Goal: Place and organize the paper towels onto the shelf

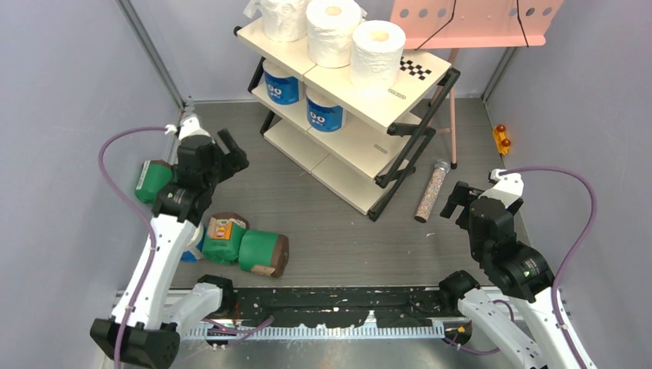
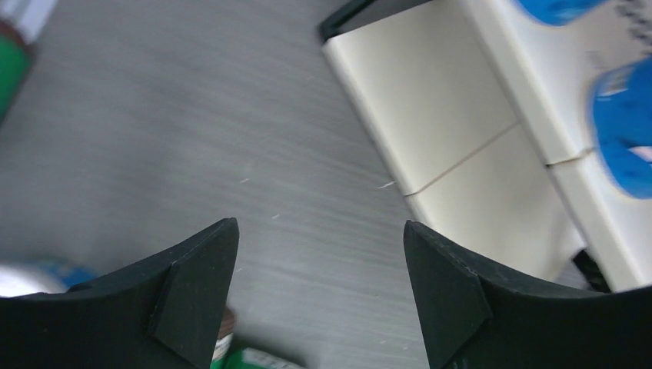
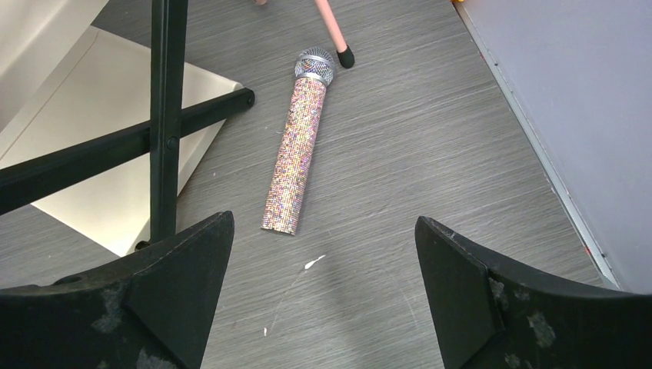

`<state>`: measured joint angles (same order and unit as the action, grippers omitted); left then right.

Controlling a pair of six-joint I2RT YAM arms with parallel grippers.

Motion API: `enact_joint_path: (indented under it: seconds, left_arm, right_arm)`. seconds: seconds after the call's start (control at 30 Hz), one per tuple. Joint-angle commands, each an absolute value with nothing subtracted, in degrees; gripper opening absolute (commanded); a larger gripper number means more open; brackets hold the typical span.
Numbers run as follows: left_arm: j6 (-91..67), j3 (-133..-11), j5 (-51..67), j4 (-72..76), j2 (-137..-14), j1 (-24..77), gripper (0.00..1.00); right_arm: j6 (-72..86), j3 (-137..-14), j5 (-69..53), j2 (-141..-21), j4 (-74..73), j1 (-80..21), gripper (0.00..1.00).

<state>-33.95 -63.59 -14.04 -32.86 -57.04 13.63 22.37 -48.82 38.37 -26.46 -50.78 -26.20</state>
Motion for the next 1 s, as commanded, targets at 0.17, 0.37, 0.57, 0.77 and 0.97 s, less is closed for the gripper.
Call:
enact_joint_path:
  seconds: [0.17, 0.37, 0.57, 0.77, 0.97]
  left_arm:
    - [-26.5, -56.0, -22.6, -46.1, -46.1, 4.7, 0.83]
    - [-24.9, -53.4, -26.1, -50.1, -45.5, -1.4, 0.81]
    - [-25.9, -51.6, -23.8, -50.5, -44.1, -12.0, 0.80]
    - [-26.5, -51.9, -23.1, -50.7, -44.2, -22.1, 0.79]
    - [-29.7, -52.5, -27.5, -50.9, -42.5, -29.7, 0.74]
  right_arm:
    - [21.7, -48.8, 37.8, -27.5, -48.3, -26.5, 0.95]
    - [20.9, -48.6, 35.5, -29.0, -47.6, -26.5, 0.95]
    - [19.7, -48.5, 32.8, -31.1, -46.7, -26.5, 0.95]
    - [18.2, -48.3, 29.1, -32.4, -45.4, -26.5, 0.95]
    - [17.8, -48.1, 27.5, -31.9, -44.9, -26.5, 0.95]
